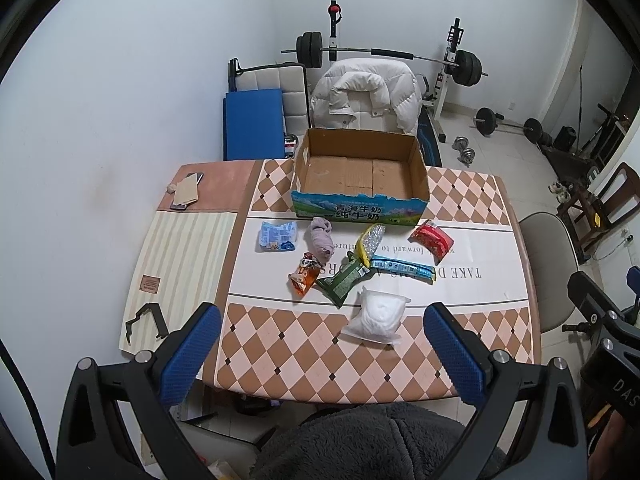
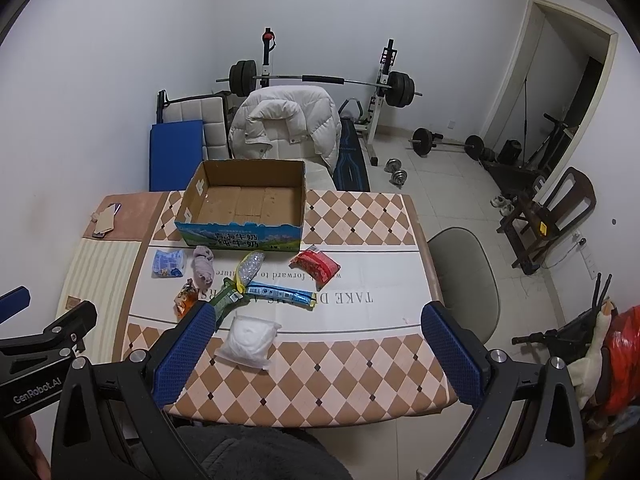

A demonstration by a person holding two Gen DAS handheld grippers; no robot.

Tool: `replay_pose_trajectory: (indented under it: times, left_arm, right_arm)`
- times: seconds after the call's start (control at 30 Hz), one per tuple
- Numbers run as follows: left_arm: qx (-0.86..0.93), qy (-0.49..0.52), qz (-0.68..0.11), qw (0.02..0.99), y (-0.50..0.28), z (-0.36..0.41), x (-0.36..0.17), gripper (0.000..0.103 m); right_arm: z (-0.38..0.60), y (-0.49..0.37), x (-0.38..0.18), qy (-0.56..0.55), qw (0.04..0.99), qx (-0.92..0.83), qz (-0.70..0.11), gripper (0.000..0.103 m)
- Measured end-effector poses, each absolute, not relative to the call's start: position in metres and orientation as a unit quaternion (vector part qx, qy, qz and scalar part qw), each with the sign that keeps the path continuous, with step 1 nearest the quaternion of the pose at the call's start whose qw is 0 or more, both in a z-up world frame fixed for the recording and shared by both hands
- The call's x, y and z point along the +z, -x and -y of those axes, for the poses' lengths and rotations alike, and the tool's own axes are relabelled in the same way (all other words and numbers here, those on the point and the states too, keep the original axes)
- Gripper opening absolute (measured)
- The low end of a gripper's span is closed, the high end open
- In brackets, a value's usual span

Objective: Organize soft objects

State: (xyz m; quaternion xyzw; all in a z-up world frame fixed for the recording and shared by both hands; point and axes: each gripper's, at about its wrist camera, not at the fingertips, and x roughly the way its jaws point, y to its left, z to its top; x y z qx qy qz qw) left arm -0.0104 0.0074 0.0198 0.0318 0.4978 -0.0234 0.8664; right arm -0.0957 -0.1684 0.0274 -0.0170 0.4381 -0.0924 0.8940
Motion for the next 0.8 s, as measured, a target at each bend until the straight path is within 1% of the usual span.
replay_pose_trajectory:
  times: [0.8]
  left_arm:
    - [-0.02, -0.03, -0.493, 0.869, 0.0096, -0.0153, 0.0237, 0.103]
  right_arm:
    - [0.1591, 0.0929, 0.0341, 0.018, 0.895, -0.09, -0.437, 0.103]
